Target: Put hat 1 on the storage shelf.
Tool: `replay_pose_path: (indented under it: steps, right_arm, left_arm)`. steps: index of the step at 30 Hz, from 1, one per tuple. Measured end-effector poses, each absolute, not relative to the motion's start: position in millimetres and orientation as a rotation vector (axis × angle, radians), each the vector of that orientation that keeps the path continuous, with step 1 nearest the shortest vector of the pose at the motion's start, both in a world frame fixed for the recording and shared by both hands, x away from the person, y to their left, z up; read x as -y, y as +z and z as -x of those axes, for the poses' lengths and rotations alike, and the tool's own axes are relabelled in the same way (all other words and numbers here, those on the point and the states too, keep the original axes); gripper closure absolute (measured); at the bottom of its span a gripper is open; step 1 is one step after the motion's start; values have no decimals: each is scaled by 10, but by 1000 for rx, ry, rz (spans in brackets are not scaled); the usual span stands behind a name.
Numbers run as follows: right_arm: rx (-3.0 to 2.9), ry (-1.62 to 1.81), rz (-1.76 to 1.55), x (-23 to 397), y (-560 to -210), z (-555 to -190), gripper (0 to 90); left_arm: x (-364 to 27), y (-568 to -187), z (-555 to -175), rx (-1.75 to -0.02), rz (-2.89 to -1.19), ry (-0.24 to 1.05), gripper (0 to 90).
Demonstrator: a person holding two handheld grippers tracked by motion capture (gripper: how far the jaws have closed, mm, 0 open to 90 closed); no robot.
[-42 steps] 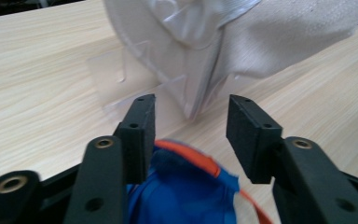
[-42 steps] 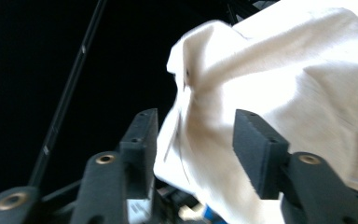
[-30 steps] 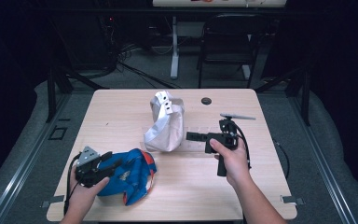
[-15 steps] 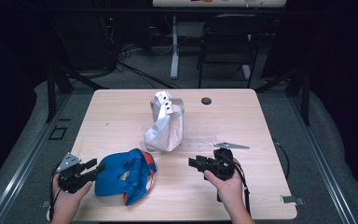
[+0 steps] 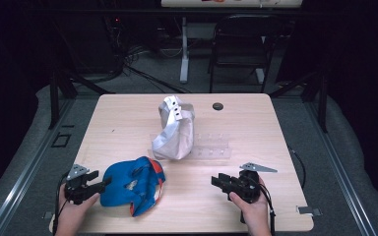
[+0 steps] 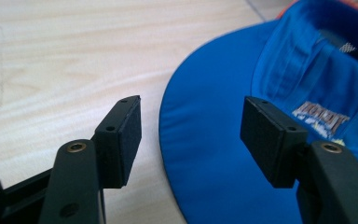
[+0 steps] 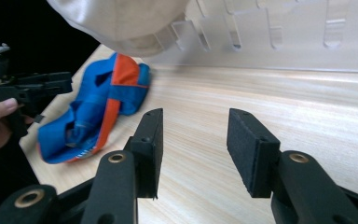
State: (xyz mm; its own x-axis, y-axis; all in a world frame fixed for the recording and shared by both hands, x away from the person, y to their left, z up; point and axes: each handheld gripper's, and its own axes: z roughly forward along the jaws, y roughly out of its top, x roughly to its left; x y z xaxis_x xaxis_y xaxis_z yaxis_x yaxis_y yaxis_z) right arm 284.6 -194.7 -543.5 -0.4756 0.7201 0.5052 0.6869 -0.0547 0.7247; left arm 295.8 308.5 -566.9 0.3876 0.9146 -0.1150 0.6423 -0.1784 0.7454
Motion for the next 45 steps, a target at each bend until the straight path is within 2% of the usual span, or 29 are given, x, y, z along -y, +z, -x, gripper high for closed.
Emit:
replay_pose_path:
  steps: [9,22,33,45]
  right_arm:
    - [-2211,1574,-1610,1883,-5506,-2855,554]
    - [-2179,1565,-1657,1838,-5565,-2813,530]
    - [-2322,1537,-1649,1551,-5694,-2777,551]
    - [-2470,1552,-1626,1304,-5784,-2735,561]
  left_arm:
    - [-3034,-5778,-3032,-1352,-1915,470,370]
    - [-2896,-5839,-3077,-1332,-1963,402,374]
    - [-2473,-5809,-2958,-1192,-2057,317,404]
    - [-2496,-5738,-2914,-1153,-2034,397,414]
